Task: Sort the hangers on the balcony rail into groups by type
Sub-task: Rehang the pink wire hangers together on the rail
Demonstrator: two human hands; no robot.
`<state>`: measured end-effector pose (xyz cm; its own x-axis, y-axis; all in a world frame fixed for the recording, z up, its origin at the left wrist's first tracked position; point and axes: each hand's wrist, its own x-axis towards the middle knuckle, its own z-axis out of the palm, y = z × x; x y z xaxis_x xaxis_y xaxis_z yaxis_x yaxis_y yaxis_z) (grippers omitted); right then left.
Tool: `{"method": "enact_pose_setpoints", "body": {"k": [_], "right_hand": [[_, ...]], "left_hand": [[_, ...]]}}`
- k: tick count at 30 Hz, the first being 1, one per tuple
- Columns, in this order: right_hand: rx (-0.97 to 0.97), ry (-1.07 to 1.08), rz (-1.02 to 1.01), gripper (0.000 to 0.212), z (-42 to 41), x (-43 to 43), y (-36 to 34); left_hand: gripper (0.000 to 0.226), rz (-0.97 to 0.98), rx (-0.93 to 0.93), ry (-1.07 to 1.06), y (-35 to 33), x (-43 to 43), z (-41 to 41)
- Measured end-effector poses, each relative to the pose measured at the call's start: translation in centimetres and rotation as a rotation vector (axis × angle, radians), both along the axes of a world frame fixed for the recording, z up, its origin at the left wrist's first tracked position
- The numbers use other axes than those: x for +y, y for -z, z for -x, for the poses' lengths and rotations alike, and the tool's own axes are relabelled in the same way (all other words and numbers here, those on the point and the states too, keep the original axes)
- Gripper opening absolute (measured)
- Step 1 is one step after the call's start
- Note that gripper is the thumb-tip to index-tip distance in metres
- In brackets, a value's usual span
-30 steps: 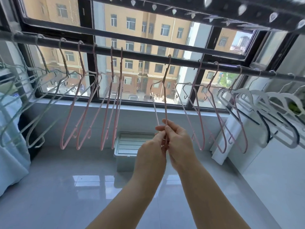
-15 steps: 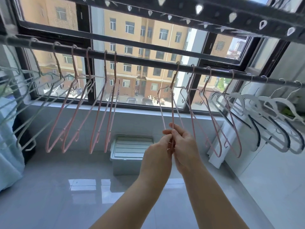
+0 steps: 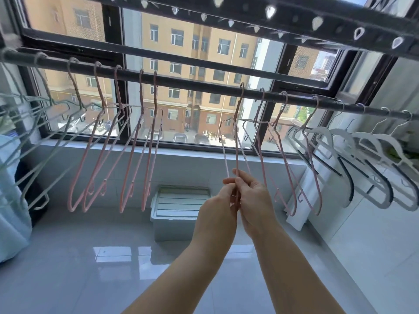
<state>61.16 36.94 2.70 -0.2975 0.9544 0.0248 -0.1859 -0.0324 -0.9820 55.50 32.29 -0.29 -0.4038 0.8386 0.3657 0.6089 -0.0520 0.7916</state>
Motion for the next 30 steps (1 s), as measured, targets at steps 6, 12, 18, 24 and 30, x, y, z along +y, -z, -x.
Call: {"method": "enact_pose_setpoints", "body": {"k": [6, 12, 18, 24, 30], "right_hand": [[-0.05, -0.008, 0.006, 0.022, 0.0, 0.0, 0.7], [-0.241, 0.142, -0.069, 0.044, 0.8, -0.1, 1.9], [-0.415, 0.267, -0.731, 0.055, 4.5, -5.1, 2.4], [-0.502, -0.197, -0.506, 0.044, 10.2, -5.8, 3.2], [-0.258, -0.373, -0.079, 0.038, 13.3, -6.1, 2.9]], "left_hand": [[0.038, -0.014, 0.002, 0.064, 0.5, -1.3, 0.9], [0.04, -0.168, 0.105, -0.159, -0.9, -3.1, 5.9], [0.057, -0.141, 0.12, -0.447, -0.3, -4.7, 10.7], [0.037, -0.015, 0.067, -0.302, 2.1, -6.3, 12.6], [0.02, 0.013, 0.039, -0.223, 2.5, -8.1, 13.4]]}}
